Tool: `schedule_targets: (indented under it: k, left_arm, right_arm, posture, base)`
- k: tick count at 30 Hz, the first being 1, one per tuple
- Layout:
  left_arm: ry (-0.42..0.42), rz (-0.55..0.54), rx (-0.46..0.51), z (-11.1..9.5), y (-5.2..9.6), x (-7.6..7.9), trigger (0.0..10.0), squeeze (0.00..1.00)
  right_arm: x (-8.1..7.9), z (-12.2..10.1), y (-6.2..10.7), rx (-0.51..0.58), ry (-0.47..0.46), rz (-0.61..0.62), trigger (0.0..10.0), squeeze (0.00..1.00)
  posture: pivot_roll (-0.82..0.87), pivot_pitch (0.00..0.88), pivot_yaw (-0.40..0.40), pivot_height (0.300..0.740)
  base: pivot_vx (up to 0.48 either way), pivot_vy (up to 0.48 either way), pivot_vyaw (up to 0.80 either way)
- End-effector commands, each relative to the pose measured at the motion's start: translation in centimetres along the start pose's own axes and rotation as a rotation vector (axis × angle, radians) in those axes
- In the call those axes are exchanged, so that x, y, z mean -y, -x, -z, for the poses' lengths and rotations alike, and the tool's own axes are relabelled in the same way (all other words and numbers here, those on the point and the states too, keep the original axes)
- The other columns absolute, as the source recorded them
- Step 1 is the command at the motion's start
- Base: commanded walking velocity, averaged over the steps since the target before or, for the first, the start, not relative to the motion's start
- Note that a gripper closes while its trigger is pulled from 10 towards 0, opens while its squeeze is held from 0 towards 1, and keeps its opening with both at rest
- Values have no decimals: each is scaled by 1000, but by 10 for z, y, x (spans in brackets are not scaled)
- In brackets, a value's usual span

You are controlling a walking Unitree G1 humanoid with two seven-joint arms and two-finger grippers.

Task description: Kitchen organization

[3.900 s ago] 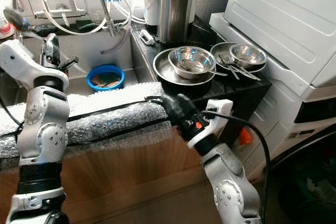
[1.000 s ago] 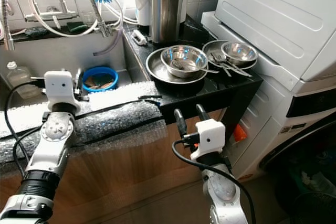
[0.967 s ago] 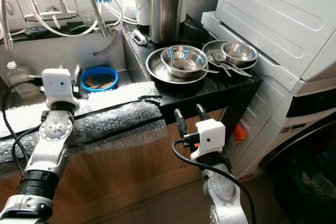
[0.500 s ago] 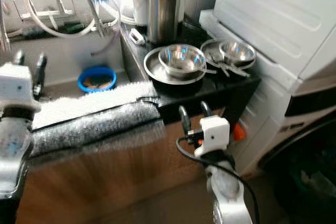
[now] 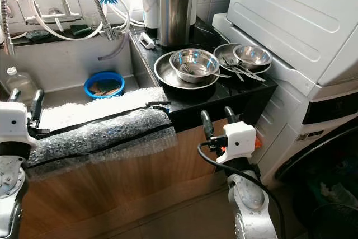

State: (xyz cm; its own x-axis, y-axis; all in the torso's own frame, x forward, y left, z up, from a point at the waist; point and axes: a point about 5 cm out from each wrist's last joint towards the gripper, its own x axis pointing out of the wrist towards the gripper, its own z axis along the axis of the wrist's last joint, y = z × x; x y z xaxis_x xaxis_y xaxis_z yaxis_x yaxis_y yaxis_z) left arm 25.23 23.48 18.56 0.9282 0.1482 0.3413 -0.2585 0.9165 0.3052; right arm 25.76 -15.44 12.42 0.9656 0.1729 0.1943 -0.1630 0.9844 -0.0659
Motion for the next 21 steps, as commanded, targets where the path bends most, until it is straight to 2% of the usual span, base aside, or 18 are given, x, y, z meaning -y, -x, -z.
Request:
schedule_targets:
  k: [1, 4, 5, 6, 13, 17, 18, 19, 21]
  left_arm:
    - [13, 10, 25, -8, -4, 7, 10000, 0]
    - [27, 18, 28, -10, -7, 11, 10000, 0]
    - [39, 33, 37, -12, -11, 16, 10000, 0]
    - [42, 39, 40, -13, -12, 18, 10000, 0]
    - [64, 53, 46, -15, -15, 25, 10000, 0]
    - [84, 59, 46, -17, -16, 32, 10000, 0]
    - [86, 60, 46, -17, -16, 33, 10000, 0]
    - [89, 62, 47, -17, -17, 34, 10000, 0]
    - [96, 62, 47, -18, -19, 36, 10000, 0]
  right_arm:
    - [7, -9, -4, 33, -1, 28, 10000, 0]
    - [8, -10, -6, 38, -18, 30, 10000, 0]
    - [10, -11, -10, 43, -19, 39, 10000, 894]
    - [11, -12, -12, 48, -22, 45, 10000, 1000]
    - [23, -18, -26, 65, -133, 149, 10000, 1000]
    - [27, -21, -40, 75, -140, 175, 10000, 1000]
    - [27, -22, -42, 78, -139, 174, 10000, 412]
    - [28, -24, -45, 81, -131, 176, 10000, 0]
    - [33, -29, -56, 96, -111, 193, 10000, 0]
  posture:
    - [-88, 0, -60, 727]
    - [-91, 0, -59, 727]
    - [-94, 0, -56, 727]
    - [-95, 0, -55, 727]
    - [-84, 0, -55, 727]
    - [-80, 0, -56, 727]
    - [-79, 0, -57, 727]
    - [-79, 0, -57, 727]
    - [-77, 0, -55, 727]
  base:
    - [0, 0, 0]
    - [0, 0, 0]
    - [0, 0, 0]
    - [0, 0, 0]
    - [0, 0, 0]
    - [0, 0, 0]
    - [0, 0, 0]
    - [0, 0, 0]
    - [0, 0, 0]
